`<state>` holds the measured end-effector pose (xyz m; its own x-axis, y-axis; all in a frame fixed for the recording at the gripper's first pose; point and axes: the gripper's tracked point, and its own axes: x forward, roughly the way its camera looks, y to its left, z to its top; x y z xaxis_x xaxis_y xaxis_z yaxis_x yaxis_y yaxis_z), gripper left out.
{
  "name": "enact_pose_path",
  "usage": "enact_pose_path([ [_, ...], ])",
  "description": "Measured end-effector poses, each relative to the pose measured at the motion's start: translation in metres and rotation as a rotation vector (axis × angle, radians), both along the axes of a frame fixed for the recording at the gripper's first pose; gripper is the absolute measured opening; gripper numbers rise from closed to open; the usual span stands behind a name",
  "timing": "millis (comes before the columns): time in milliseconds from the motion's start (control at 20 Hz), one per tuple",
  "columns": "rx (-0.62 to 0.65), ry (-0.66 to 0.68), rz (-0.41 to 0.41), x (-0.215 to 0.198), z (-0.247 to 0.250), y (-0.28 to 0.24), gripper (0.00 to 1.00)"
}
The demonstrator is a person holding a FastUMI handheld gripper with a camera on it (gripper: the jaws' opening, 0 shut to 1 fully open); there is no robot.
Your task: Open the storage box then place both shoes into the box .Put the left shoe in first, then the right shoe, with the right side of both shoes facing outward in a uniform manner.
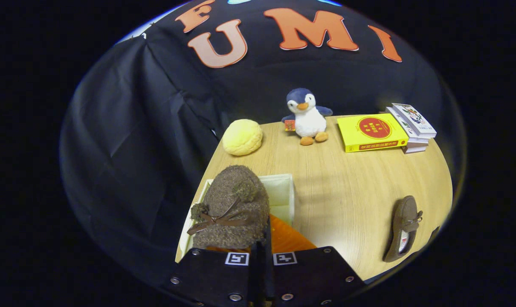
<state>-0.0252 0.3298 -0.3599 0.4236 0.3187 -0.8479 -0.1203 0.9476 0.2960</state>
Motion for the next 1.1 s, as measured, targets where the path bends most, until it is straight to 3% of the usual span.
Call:
enact_pose_path([
  [400, -0.109, 0.159, 0.054, -0.019, -0.072, 0.044, 0.06],
  [800, -0.195, 0.313, 0.046, -0.049, -0.123, 0.072, 0.08],
  [1100, -0.128, 0.434, 0.124, -0.079, -0.12, 0.081, 0.23],
])
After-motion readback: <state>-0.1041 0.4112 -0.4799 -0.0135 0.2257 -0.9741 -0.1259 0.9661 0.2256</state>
